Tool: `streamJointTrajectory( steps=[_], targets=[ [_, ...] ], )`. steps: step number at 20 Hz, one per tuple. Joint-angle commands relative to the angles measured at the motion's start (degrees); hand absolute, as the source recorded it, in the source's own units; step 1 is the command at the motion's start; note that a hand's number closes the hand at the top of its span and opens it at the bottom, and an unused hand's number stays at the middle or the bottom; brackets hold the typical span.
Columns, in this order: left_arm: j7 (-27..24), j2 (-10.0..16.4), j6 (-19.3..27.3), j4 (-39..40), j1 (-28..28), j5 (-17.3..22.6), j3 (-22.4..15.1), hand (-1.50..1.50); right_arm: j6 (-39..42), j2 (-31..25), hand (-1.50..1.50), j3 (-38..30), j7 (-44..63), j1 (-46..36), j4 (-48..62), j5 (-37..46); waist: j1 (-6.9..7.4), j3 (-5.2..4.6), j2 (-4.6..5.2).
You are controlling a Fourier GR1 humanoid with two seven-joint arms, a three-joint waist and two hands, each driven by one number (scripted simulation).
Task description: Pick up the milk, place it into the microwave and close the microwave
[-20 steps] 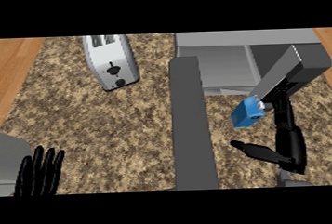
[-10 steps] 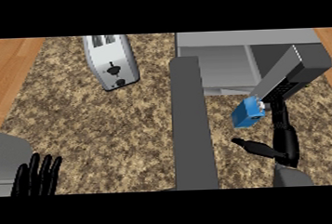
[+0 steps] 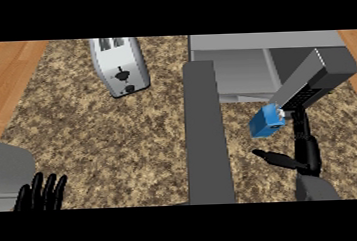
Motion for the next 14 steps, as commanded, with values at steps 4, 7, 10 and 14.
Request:
streamJointTrajectory(
  steps=[4, 7, 10, 14],
  targets=[
    [-3.36, 0.35, -2.1, 0.6, 3.12, 0.63, 0.82, -1.5, -0.15, -1.28, -1.5, -0.82, -5.92, -5.88, 10.35, 0.06, 0.2, 0.01, 0.01],
    [-0.81, 1.06, -2.54, -0.01, 2.35, 2.12, 1.22, -1.5, 3.21, -1.97, -1.5, -1.11, -11.93, -6.26, 15.84, 0.01, 0.32, 0.04, 0.1],
    [1.07, 1.29, -1.72, 1.45, -1.9, 3.01, 3.29, -1.5, 2.77, -2.53, -1.5, 0.14, -5.68, -7.62, 10.53, -0.56, -0.13, -0.02, -0.02],
    [-0.46, 0.65, -1.96, -0.73, 1.56, 2.11, 2.24, -1.5, 0.68, 0.67, -1.5, -0.76, -10.86, -10.24, 19.05, -0.5, 0.38, 0.03, 0.11]
  ],
)
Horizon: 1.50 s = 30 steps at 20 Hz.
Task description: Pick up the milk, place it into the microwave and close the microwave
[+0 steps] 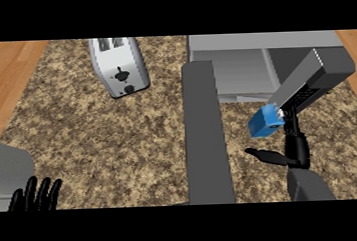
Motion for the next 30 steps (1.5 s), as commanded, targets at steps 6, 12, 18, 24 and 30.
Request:
streamJointTrajectory(
  steps=[6, 12, 18, 24, 30],
  targets=[
    [-1.38, -1.48, -0.03, -0.49, 2.05, -1.54, -2.17, -1.5, -5.99, -0.08, -1.5, -3.65, -1.48, -7.7, 7.5, -1.98, 0.84, 0.19, 0.38],
    [-4.32, -0.87, -1.86, 1.91, 2.19, -1.37, -1.27, -1.5, -10.37, -3.68, 1.5, -2.09, 1.63, -11.21, 7.65, 1.18, 1.09, 0.15, 0.34],
    [-2.45, 0.2, -2.32, 0.81, 2.24, -0.04, -0.15, -1.5, -13.05, -2.42, 1.5, -5.06, -4.49, -10.95, 10.61, -0.42, 1.3, 0.22, 0.5],
    [1.43, 0.67, -1.17, -0.79, -0.72, 1.13, 0.66, -1.5, -8.72, 0.71, 1.5, -4.84, -10.66, -9.61, 12.77, -0.41, 1.45, 0.29, 0.72],
    [-0.61, 0.69, -3.25, -1.25, 3.69, 1.92, -0.14, -1.5, -4.68, 0.5, 1.5, -5.35, -12.71, -9.38, 12.34, -1.4, 1.68, 0.26, 0.55]
  ],
)
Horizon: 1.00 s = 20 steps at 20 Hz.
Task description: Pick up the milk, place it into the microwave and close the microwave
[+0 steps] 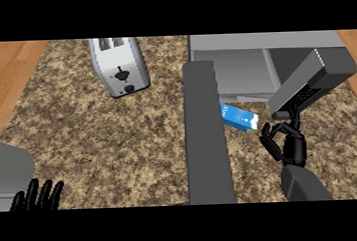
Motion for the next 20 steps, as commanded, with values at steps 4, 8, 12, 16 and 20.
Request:
streamJointTrajectory(
  steps=[4, 8, 12, 16, 20],
  targets=[
    [0.08, 0.1, -0.38, -1.53, 1.89, 0.56, 0.12, -1.5, 3.26, 0.25, 1.5, 1.3, -1.58, -2.88, -0.95, 0.01, 0.44, 0.32, 0.08],
    [-1.38, -0.78, 0.18, 0.79, 0.53, -0.15, 0.7, -1.5, 3.49, 1.25, 1.5, 4.12, -2.03, 0.9, -5.62, 1.42, -0.17, 0.25, -0.15],
    [0.33, -0.24, -0.59, -0.43, 1.32, 0.96, 0.19, -1.5, 6.58, 0.95, 1.5, 7.16, 1.71, 8.58, -15.27, 1.32, -1.28, 0.17, -0.44],
    [0.27, 2.08, -3.34, -3.53, 5.11, 2.84, 1.03, -1.5, 2.86, 3.5, 1.5, 11.72, 9.94, 17.39, -30.72, 2.23, -1.5, 0.11, -0.64],
    [0.17, -0.78, -0.96, -2.39, 3.77, -0.21, -2.04, -1.5, 4.71, 2.42, 1.5, 15.43, 19.95, 25.47, -46.78, 1.97, -1.3, 0.15, -0.44]
  ],
)
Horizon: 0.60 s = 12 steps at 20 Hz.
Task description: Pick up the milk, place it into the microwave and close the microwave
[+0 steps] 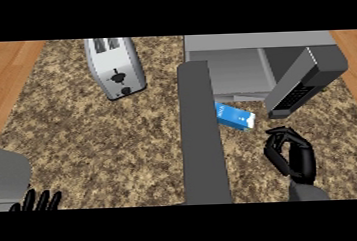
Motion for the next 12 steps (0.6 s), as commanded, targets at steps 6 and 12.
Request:
streamJointTrajectory(
  steps=[6, 12],
  targets=[
    [-2.76, -2.19, 1.0, -0.3, 2.84, -2.55, -2.41, -1.5, 6.03, 4.07, 1.5, 10.77, 10.45, 12.98, -24.79, -5.75, 0.73, 0.05, 0.12],
    [-2.54, 0.37, -2.08, -0.72, 4.38, 1.48, 0.77, -1.5, 4.91, 4.15, 1.5, 14.44, 17.31, 14.71, -33.64, -7.63, 1.12, 0.1, 0.35]
  ],
)
